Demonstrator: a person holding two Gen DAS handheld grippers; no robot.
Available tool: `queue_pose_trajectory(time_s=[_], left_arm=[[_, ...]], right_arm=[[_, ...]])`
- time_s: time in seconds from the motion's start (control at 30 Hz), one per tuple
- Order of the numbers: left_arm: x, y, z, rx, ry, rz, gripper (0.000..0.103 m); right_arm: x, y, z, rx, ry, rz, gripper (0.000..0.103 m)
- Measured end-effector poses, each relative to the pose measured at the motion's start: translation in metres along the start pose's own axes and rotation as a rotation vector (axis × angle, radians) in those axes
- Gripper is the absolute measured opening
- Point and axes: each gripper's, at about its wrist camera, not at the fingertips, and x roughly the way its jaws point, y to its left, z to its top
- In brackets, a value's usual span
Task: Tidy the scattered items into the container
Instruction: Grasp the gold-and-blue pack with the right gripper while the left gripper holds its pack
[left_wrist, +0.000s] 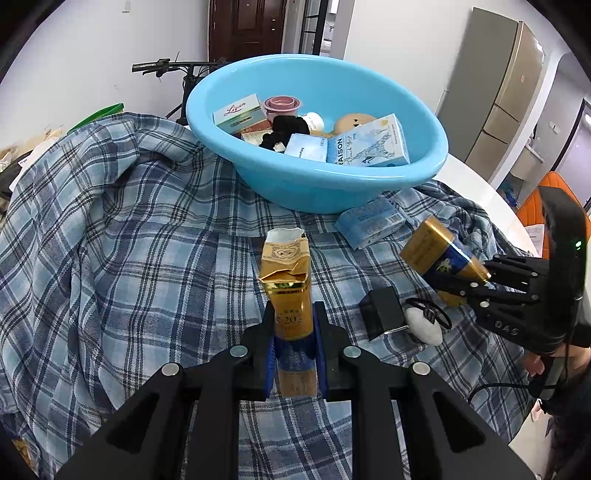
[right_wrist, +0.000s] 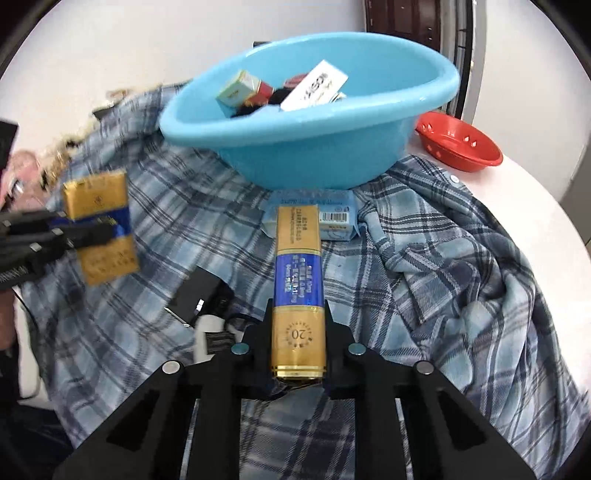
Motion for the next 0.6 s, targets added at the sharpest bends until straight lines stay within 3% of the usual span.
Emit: queue_pose_trajectory(time_s=[0.6], left_arm=[[0.005,0.001,-0.007,-0.019,0.01,0.013,0.018]], right_arm=[[0.009,-0.009,-0.013,0.079,0.011,-0.054,0.022]])
